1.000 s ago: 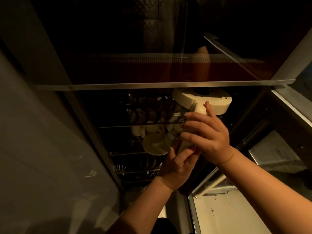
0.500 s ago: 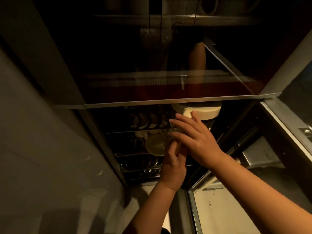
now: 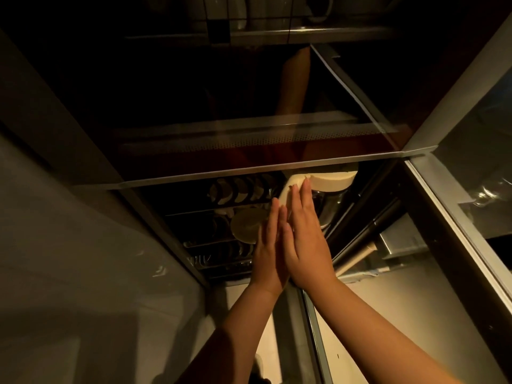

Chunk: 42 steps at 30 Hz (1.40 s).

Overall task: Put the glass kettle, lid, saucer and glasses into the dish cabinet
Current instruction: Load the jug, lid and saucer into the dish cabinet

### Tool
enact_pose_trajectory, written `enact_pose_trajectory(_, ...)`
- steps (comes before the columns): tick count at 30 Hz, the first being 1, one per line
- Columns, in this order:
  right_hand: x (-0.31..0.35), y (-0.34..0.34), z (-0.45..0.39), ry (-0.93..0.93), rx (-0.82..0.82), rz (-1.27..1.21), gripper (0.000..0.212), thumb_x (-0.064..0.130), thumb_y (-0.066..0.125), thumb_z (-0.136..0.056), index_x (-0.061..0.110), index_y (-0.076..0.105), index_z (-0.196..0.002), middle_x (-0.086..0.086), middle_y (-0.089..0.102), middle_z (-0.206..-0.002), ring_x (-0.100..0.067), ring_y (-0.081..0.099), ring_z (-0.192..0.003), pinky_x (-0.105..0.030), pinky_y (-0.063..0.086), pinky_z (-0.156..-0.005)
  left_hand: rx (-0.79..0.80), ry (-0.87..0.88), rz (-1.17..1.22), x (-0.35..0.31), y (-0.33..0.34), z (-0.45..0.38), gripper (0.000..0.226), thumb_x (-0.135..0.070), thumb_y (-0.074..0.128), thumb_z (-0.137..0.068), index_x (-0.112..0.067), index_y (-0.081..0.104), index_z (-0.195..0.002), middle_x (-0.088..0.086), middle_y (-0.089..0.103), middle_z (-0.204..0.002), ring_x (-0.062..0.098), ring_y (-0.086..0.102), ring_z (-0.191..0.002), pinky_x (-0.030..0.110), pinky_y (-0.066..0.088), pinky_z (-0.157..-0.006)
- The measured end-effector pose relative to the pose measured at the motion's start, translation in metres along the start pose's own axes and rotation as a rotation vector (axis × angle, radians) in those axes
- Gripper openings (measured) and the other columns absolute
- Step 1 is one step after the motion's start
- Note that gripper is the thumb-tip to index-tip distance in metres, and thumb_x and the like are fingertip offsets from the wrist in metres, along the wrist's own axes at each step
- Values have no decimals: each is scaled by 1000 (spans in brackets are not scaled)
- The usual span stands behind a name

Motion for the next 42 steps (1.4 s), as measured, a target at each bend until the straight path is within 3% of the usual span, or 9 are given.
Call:
enact_pose_trajectory(5,-5,1,-14,-3,34,-74,55,43,23,-100,40,-7,-147,22,-20,-153,-1,-3,-143,-20,15,-110,-22,-119,-5,1,5,-8,72,-55,14,-89,-22,-4,-150,-8,-16,-155,5,3,-139,12,10,-104)
enact_pose_trajectory(11,-15,-2,-24,9,96,-131,51,41,26,-101,46,-2,-142,24,-8,-149,10,-5,-139,-1,2,-106,-49,-252,285,-5,3,-14,76,-54,37,-84,-50,-12,-142,-4,13,-157,12,32,-132,8,34,-81)
enact_pose_trajectory(14,-27,-5,-32,54,139,-135,47,37,29,-102,35,11,-145,10,11,-155,11,-4,-137,-2,5,-107,-64,-234,334,-5,7,-21,68,-83,26,-75,-66,-3,-135,-2,21,-155,12,39,-127,13,44,-71)
enact_pose_trajectory(19,-37,-6,-41,160,149,-129,50,30,32,-102,12,25,-147,-9,33,-150,-19,31,-138,-36,30,-112,-26,-284,368,-5,18,-34,64,-82,28,-70,-75,-6,-124,8,28,-151,24,43,-128,32,46,-84)
enact_pose_trajectory(22,-38,-3,-37,209,118,-201,49,30,33,-101,14,25,-147,-7,35,-147,-16,41,-130,-29,38,-105,89,-339,363,-6,19,-38,66,-71,30,-71,-70,-5,-127,9,28,-151,29,43,-129,45,47,-95)
enact_pose_trajectory(25,-41,1,-28,257,70,-243,50,30,33,-102,19,19,-149,-2,24,-154,0,23,-134,-1,17,-103,146,-318,341,-6,15,-40,71,-51,44,-90,-69,-15,-127,4,22,-154,29,41,-131,35,44,-91)
enact_pose_trajectory(30,-40,7,-6,150,62,-195,50,34,28,-100,32,5,-145,11,9,-154,12,4,-136,0,7,-105,249,-26,-53,0,16,-28,107,-20,55,-93,-48,-44,-125,-18,-34,-148,15,9,-145,37,37,-106)
enact_pose_trajectory(34,-43,16,2,136,99,-160,56,36,27,-99,30,-3,-146,12,-6,-155,13,-6,-137,0,3,-105,322,-111,85,10,20,-24,100,-36,53,-93,-45,-37,-133,-9,-8,-158,9,12,-143,35,24,-110)
enact_pose_trajectory(42,-67,22,-13,217,82,-190,56,29,35,-101,28,-2,-143,8,-1,-153,3,-2,-137,3,-1,-101,431,-207,125,15,45,-40,83,-46,45,-93,-51,-25,-137,-10,-1,-158,14,6,-145,40,17,-116)
Point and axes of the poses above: each hand's wrist, its own z-axis away from the middle knuckle, its own y-axis out of the palm, x = y × z, the point moved 3 cm from there along -z, towards the middle knuckle
